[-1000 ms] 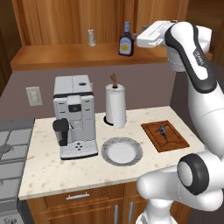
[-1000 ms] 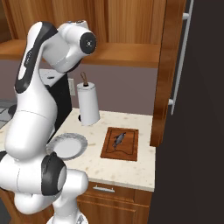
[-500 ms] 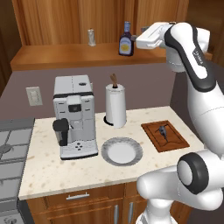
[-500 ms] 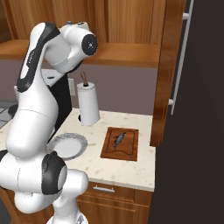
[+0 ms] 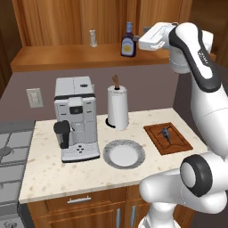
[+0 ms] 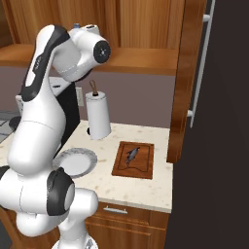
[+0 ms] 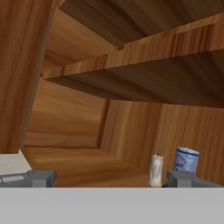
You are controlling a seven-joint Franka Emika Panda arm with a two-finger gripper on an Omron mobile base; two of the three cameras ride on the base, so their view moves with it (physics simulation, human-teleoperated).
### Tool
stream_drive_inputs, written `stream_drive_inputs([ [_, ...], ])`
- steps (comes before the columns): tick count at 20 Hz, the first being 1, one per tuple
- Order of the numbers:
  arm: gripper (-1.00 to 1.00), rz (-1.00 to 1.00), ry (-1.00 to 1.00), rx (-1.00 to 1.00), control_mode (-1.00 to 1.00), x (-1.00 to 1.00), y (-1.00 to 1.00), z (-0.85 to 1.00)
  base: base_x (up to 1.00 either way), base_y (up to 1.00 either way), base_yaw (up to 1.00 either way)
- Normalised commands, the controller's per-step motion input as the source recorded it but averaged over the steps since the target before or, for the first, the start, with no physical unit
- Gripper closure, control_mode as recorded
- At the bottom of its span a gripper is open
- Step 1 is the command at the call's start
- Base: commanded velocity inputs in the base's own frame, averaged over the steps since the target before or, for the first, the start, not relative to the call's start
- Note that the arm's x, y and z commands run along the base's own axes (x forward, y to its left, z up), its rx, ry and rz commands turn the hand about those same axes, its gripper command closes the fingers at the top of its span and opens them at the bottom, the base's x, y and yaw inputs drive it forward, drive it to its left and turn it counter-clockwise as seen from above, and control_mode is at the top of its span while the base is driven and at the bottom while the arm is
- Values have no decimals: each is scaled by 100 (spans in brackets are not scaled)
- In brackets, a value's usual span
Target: Pick the fish from the plate and place it on the cutting board. Then pick the condiment bottle from the cabinet and place it next to the cutting board.
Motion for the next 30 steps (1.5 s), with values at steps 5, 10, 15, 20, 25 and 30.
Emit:
stream_drive_inputs([
  [5,-100,2,-2,1,-100,0,0,0,0,0,0],
  [10,-100,1,0,0,-100,1,0,0,0,0,0],
  [15,-100,0,0,0,-100,8,0,0,0,0,0],
  [20,-100,0,0,0,-100,17,0,0,0,0,0],
  [25,-100,0,0,0,-100,19,0,0,0,0,0],
  [30,-100,0,0,0,-100,19,0,0,0,0,0],
])
